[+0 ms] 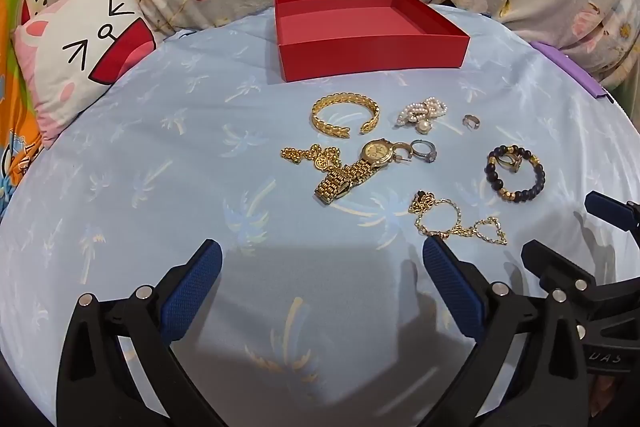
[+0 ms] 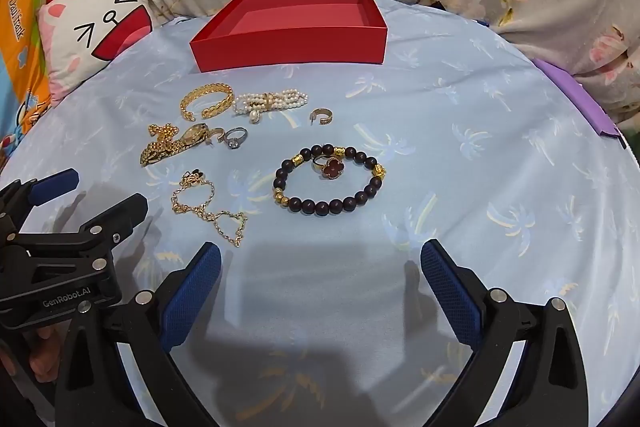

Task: Organize jewelry

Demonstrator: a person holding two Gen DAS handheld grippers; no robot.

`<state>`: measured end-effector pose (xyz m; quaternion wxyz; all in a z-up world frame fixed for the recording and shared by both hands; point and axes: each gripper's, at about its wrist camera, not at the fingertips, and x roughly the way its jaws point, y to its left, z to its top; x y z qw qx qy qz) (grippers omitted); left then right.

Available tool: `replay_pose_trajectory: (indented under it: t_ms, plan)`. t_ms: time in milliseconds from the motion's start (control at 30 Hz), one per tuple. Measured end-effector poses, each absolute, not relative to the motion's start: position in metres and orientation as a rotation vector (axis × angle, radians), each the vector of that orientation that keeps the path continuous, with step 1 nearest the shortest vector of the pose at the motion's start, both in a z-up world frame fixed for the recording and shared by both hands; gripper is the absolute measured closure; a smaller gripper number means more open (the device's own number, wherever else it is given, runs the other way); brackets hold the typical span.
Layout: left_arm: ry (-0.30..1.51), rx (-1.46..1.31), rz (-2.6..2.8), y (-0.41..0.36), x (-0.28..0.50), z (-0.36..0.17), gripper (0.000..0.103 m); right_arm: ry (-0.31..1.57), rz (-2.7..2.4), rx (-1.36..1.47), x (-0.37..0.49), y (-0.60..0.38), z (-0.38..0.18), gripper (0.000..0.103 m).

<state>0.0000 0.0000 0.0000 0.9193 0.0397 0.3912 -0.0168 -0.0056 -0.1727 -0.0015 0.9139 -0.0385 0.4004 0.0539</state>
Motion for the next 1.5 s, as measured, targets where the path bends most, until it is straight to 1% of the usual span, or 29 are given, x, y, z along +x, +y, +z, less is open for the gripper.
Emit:
replay_pose_trajectory:
  t_ms: [1500]
  plan:
    - [0.788, 0.082, -0.036, 0.0007, -0.0005, 0.0008, 0.005, 0.823, 0.109, -0.084, -0.0065, -0.1702, -0.0024, 0.005]
